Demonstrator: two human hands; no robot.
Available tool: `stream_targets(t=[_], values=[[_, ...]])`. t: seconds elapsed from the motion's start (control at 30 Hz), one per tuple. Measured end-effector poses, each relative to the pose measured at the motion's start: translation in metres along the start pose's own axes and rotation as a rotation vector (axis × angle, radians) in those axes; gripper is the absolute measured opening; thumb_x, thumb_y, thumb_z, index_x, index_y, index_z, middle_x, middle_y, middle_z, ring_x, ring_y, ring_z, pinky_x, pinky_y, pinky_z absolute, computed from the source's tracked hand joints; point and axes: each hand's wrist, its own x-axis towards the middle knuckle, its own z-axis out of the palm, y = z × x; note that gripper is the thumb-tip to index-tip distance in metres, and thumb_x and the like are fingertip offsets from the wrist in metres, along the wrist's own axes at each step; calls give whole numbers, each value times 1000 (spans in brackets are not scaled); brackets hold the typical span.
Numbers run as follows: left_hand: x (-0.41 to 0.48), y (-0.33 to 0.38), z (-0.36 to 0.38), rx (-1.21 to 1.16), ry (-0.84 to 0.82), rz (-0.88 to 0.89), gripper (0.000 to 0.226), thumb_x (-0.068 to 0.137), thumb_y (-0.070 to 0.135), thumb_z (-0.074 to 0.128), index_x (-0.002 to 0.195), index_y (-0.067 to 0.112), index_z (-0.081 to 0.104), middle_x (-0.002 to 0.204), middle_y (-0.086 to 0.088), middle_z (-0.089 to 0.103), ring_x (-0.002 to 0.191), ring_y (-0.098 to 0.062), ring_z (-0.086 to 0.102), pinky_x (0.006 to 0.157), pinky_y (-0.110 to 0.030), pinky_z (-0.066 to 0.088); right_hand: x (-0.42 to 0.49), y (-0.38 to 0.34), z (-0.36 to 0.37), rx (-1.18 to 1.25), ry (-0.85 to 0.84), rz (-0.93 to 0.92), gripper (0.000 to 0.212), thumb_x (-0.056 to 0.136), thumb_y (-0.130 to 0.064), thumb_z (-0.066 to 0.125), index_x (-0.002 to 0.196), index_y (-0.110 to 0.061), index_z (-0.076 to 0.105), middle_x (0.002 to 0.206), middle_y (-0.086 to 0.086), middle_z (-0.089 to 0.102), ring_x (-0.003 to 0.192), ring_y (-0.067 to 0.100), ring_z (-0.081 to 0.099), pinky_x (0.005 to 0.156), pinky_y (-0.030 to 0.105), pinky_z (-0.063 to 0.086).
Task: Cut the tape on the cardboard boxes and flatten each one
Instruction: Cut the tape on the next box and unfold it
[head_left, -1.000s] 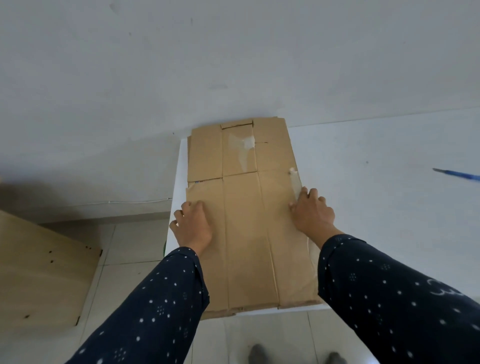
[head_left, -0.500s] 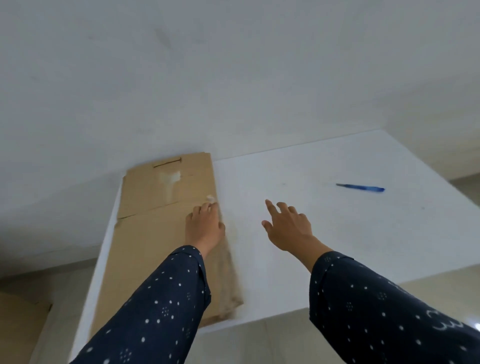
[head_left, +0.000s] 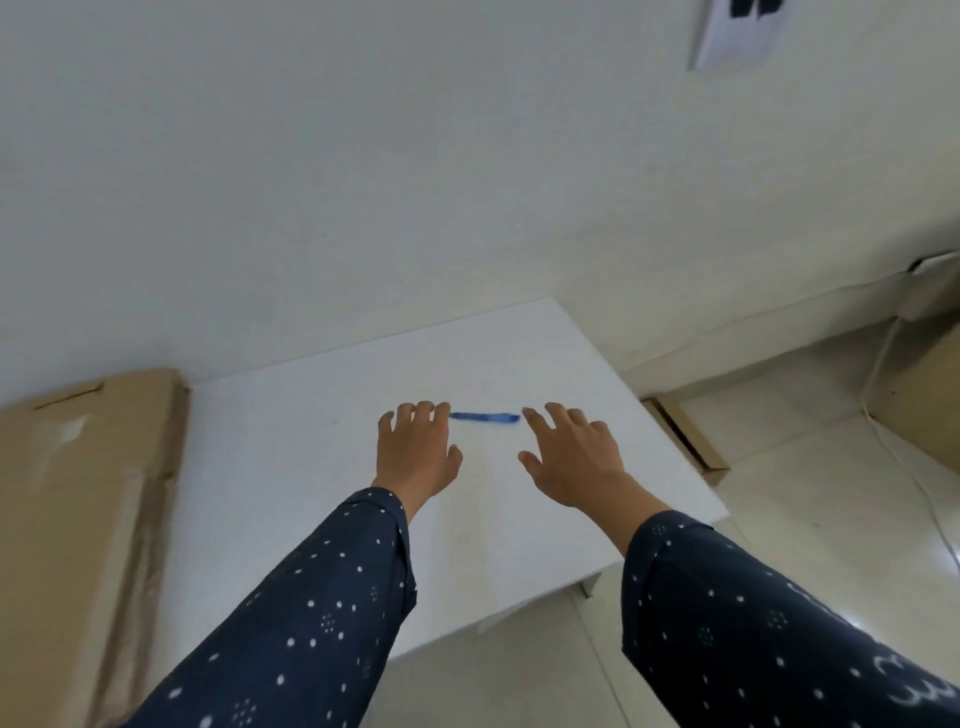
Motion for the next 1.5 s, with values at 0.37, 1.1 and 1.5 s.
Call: stream_targets(t=[0.37,1.1,1.5], values=[[182,254,-2,-1,-29,253,53,99,38,44,148,19,36,147,-1,45,136,-27,36,110,-40,30,60,260,0,110,-3,231,59,98,-46,44,151,-24,29,147,5,40,134,28,40,105,43,38],[385,473,218,-258,-282,-210,44,96,31,51,136,14,45,136,-9,50,124,-31,44,95,-42,41,302,542,206,53,-308,-83,54,99,-46,42,146,-20,35,144,8,42,128,30,45,100,45,41],[418,452,537,-634,-325,-709,76,97,53,52,155,14,21,157,-13,25,139,-39,37,110,-54,39,395,561,529,327,-472,29,74,100,-50,40,158,-17,6,158,15,26,138,37,37,108,52,39]])
